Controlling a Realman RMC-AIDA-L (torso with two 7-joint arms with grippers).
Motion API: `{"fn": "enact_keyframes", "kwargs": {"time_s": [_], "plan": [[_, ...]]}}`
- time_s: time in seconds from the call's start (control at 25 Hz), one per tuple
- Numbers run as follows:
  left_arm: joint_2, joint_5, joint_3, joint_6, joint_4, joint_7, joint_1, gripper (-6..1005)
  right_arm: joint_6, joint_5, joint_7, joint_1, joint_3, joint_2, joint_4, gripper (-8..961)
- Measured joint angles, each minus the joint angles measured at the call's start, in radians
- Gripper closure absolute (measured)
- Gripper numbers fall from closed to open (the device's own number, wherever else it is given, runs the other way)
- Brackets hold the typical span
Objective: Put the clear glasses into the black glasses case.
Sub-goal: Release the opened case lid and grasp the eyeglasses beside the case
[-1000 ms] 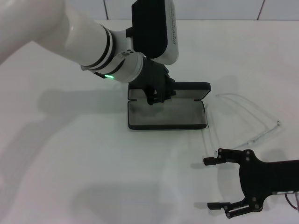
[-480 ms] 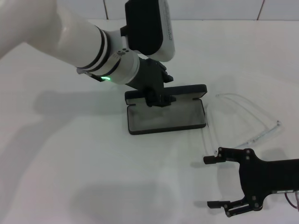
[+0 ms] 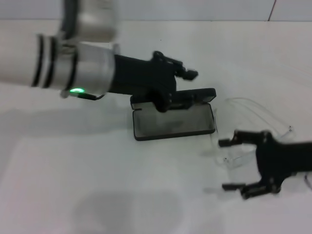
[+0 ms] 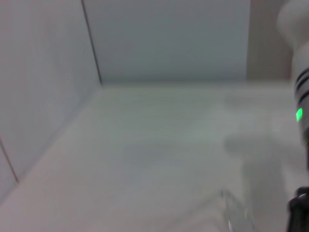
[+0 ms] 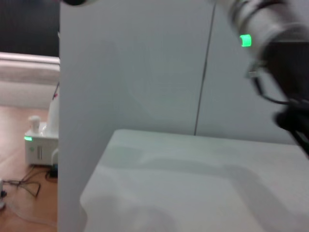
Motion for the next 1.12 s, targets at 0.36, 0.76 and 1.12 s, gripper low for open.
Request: {"fn": "enact_keyframes", "kwargs": {"time_s": [0.36, 0.76, 1.12], "plan": [[-0.001, -0.388, -0.097, 0.023, -0.2, 0.359, 0.227, 525, -0.045, -0.37, 0.431, 0.096, 0.0, -0.048, -0.517, 93], [-0.002, -0.506, -0.15, 0.051, -0.407, 0.508, 0.242, 524, -0.19, -0.64, 0.496, 0.262, 0.023, -0.038, -0.609, 98], [-0.001, -0.539, -0.156, 0.06, -0.517, 0.573, 0.199, 518, -0.096, -0.791, 0.49, 0.302, -0.087, 0.017, -0.527, 101]]}}
